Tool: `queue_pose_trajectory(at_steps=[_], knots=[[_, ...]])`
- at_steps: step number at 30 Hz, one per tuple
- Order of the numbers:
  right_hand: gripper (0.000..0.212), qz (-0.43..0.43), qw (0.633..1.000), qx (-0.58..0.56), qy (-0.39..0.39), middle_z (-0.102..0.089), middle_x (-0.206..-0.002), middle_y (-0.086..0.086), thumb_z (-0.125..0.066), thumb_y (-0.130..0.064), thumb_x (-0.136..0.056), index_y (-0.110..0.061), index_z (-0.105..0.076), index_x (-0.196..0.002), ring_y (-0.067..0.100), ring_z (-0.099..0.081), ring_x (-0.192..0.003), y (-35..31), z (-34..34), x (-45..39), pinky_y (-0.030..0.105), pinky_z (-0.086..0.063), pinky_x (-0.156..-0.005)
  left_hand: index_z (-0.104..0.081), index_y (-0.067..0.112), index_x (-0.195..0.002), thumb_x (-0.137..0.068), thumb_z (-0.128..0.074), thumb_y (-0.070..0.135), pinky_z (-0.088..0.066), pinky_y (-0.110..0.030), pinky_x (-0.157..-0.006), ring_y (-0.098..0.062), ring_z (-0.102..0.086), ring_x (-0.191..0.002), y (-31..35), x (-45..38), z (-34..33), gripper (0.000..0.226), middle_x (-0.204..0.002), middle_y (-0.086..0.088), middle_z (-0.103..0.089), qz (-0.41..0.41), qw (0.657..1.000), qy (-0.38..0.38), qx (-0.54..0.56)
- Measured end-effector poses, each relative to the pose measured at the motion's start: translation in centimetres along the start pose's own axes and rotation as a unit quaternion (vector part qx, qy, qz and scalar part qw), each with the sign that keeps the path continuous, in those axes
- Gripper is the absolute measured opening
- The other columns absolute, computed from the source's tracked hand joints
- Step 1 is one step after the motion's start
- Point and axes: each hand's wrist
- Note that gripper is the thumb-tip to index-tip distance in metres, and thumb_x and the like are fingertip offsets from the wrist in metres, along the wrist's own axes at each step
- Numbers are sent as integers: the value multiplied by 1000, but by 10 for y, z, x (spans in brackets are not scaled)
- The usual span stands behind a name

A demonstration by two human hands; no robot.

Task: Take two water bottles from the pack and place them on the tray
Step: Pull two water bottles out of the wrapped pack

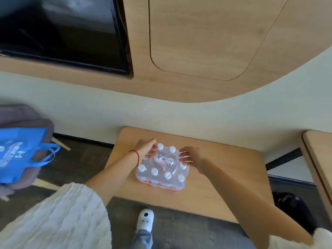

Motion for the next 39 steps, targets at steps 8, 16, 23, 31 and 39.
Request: queue_pose_trajectory(at_steps=[8, 16, 23, 31, 39], knots=[[16, -65, 996, 1, 58, -58, -77, -1, -51, -10, -90, -12, -62, -102, 17, -60, -57, 47, -63, -65, 22, -48, -49, -65, 10, -108, -85, -59, 5, -41, -23, -79, -17, -55, -91, -51, -76, 7, 25, -100, -1, -60, -76, 986, 37, -143], [28, -22, 994, 76, 79, -65, -100, 14, -48, -18, -94, -7, -57, -118, 20, -64, -63, 55, -79, -94, 24, -50, -51, -39, 24, -142, -75, -75, 36, -20, -39, -116, -27, -16, -145, -85, -117, -1, 77, -157, -7, -23, -175, 876, -52, -447], [39, 54, 957, 243, 148, -49, -55, 19, -56, -19, -91, -1, -48, -57, 11, -37, -50, 78, -41, -82, 17, -29, -48, -2, 29, -150, -73, -72, 49, -5, -50, -121, -31, 14, -147, -117, -122, -1, 106, -161, -5, 13, -173, 803, -74, -565], [8, 90, 933, 325, 123, -61, -71, 6, -71, -6, -78, -3, -64, -75, 17, -54, -67, 128, -4, -62, 11, -42, -58, 2, 24, -151, -71, -69, 55, 1, -45, -119, -26, 16, -147, -143, -137, 11, 111, -160, 1, 16, -241, 820, -75, -514], [32, 236, 814, 519, 105, -53, -117, 14, -59, -19, -87, -8, -52, -116, 30, -49, -107, 88, -51, -99, 36, -49, -77, -8, 27, -150, -67, -68, 58, -7, -46, -119, -22, 7, -147, -148, -136, 12, 107, -162, 3, 3, -266, 839, -56, -471]])
Point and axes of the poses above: each hand's wrist, its own x-axis away from the middle knuckle, its own z-axis out of the back of the hand, y = z × x
